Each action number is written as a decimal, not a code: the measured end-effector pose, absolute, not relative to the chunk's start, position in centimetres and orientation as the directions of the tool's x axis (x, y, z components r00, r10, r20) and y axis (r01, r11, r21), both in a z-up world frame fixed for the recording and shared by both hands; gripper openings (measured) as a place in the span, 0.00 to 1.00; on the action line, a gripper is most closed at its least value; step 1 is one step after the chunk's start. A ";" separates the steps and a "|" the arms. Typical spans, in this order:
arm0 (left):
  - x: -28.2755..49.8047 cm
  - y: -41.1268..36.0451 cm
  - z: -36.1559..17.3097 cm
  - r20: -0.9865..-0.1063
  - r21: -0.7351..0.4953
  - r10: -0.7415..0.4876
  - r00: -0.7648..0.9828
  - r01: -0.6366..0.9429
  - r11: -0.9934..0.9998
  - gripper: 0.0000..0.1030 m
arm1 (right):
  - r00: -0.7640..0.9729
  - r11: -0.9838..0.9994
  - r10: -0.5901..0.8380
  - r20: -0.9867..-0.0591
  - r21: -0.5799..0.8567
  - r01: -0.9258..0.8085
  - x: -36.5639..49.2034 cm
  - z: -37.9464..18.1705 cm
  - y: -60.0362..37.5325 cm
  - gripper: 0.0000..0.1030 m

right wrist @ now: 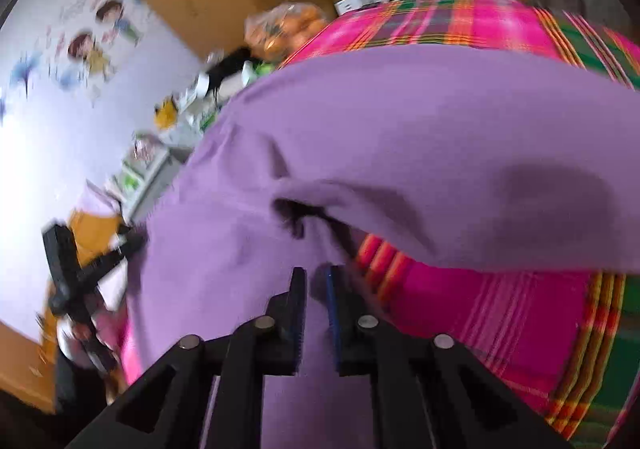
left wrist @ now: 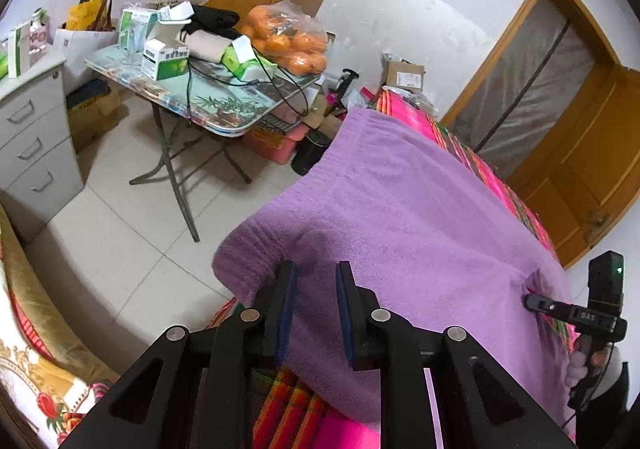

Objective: Fold clothes

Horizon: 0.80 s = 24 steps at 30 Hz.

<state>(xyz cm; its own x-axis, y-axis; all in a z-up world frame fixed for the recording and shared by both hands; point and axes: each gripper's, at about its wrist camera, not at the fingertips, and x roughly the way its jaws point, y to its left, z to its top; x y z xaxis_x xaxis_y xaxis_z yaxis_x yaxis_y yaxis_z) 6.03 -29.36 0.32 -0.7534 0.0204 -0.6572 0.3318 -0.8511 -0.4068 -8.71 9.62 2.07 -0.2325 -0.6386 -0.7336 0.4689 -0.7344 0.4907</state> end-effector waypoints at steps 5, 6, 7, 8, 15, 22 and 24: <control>7.0 -29.6 1.5 -0.639 -0.382 -0.016 -0.769 0.335 -0.861 0.20 | -0.285 -0.740 -0.640 -0.713 0.475 0.475 -6.6 3.8 11.8 0.17; 7.1 -29.4 1.8 -0.633 -0.376 -0.019 -0.774 0.329 -0.866 0.20 | -0.292 -0.742 -0.642 -0.709 0.479 0.469 -5.9 3.9 12.5 0.17; 7.0 -29.1 2.0 -0.629 -0.378 -0.012 -0.778 0.318 -0.870 0.20 | -0.299 -0.744 -0.643 -0.705 0.483 0.461 -5.2 4.0 13.2 0.17; 6.9 -28.8 2.0 -0.626 -0.378 -0.003 -0.780 0.307 -0.874 0.20 | -0.304 -0.747 -0.643 -0.703 0.486 0.454 -4.4 4.2 14.0 0.17; 4.7 -24.7 1.3 -0.642 -0.374 0.099 -0.761 0.197 -0.906 0.21 | -0.318 -0.784 -0.613 -0.723 0.506 0.360 0.4 2.7 17.7 0.12; 2.8 -20.3 1.0 -0.656 -0.348 0.178 -0.733 0.085 -0.934 0.21 | -0.455 -0.807 -0.565 -0.689 0.575 0.133 0.1 1.4 24.1 0.01; 2.8 -19.5 0.4 -0.680 -0.333 0.176 -0.712 0.085 -0.939 0.21 | -0.501 -0.815 -0.527 -0.687 0.575 0.069 0.4 1.5 26.7 0.00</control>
<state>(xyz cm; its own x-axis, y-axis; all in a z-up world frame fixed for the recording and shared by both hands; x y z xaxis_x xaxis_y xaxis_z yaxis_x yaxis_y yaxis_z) 2.77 -19.54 0.44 -0.7119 0.1763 -0.6797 0.0854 -0.9390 -0.3330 0.38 26.75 1.53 -0.5010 -0.5265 -0.6869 0.0687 -0.8153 0.5749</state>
